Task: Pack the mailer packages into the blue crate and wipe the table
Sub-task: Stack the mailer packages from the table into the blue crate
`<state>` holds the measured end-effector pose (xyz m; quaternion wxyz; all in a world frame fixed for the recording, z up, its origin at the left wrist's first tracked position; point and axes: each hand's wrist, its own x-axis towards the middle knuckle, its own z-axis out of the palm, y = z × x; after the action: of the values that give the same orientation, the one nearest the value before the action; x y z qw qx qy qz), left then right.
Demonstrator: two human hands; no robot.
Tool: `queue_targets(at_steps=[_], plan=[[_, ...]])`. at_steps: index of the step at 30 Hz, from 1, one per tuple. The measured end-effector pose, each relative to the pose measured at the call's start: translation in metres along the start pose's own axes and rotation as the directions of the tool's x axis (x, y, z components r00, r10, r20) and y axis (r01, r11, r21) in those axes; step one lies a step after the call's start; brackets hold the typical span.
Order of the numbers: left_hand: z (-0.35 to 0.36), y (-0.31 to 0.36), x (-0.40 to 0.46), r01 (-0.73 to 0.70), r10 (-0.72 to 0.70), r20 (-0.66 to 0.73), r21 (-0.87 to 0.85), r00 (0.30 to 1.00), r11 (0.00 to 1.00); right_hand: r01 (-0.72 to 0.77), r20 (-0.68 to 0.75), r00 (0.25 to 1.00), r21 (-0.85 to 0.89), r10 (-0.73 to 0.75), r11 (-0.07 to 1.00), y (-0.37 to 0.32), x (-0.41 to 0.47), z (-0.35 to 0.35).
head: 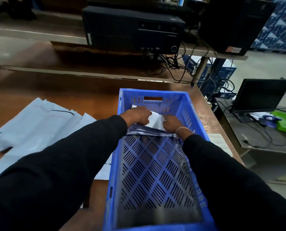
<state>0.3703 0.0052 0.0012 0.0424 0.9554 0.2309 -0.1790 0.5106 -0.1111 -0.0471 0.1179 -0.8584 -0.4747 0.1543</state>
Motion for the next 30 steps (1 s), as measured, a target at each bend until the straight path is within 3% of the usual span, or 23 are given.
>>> queue_targets(at_steps=[5, 8, 10, 13, 15, 17, 19, 22, 24, 30], plan=[[-0.027, -0.023, -0.041, -0.136, 0.032, -0.341, -0.285, 0.939, 0.949, 0.062, -0.138, 0.989, 0.004, -0.061, 0.998, -0.033, -0.001, -0.035], [-0.036, -0.053, -0.075, -0.245, -0.084, -0.561, -0.485, 0.823, 0.840, 0.143, -0.252, 0.961, 0.096, -0.115, 0.985, -0.066, -0.003, -0.058], [-0.034, -0.077, -0.099, -0.260, -0.181, -0.611, -0.561, 0.771, 0.786, 0.207, -0.296, 0.945, 0.209, -0.140, 0.956, -0.096, -0.011, -0.071], [-0.020, -0.114, -0.127, -0.222, -0.330, -0.592, -0.671, 0.736, 0.707, 0.306, -0.317, 0.928, 0.351, -0.196, 0.885, -0.148, -0.024, -0.078], [-0.003, -0.136, -0.143, -0.174, -0.409, -0.552, -0.723, 0.727, 0.668, 0.379, -0.291, 0.914, 0.358, -0.284, 0.853, -0.183, -0.033, -0.075], [0.017, -0.153, -0.158, -0.127, -0.479, -0.469, -0.800, 0.742, 0.586, 0.449, -0.225, 0.889, 0.263, -0.398, 0.854, -0.216, -0.039, -0.067], [0.035, -0.167, -0.173, -0.095, -0.534, -0.393, -0.861, 0.749, 0.500, 0.470, -0.062, 0.883, 0.107, -0.466, 0.876, -0.245, -0.040, -0.051], [0.056, -0.184, -0.194, -0.045, -0.596, -0.318, -0.903, 0.737, 0.427, 0.427, 0.265, 0.881, -0.090, -0.391, 0.900, -0.281, -0.036, -0.012], [0.066, -0.192, -0.206, -0.004, -0.624, -0.279, -0.915, 0.730, 0.405, 0.397, 0.385, 0.869, -0.171, -0.310, 0.902, -0.295, -0.032, 0.013], [0.093, -0.209, -0.236, 0.006, -0.621, -0.277, -0.911, 0.733, 0.413, 0.125, 0.474, 0.879, -0.108, -0.060, 0.986, -0.312, -0.013, 0.058]])
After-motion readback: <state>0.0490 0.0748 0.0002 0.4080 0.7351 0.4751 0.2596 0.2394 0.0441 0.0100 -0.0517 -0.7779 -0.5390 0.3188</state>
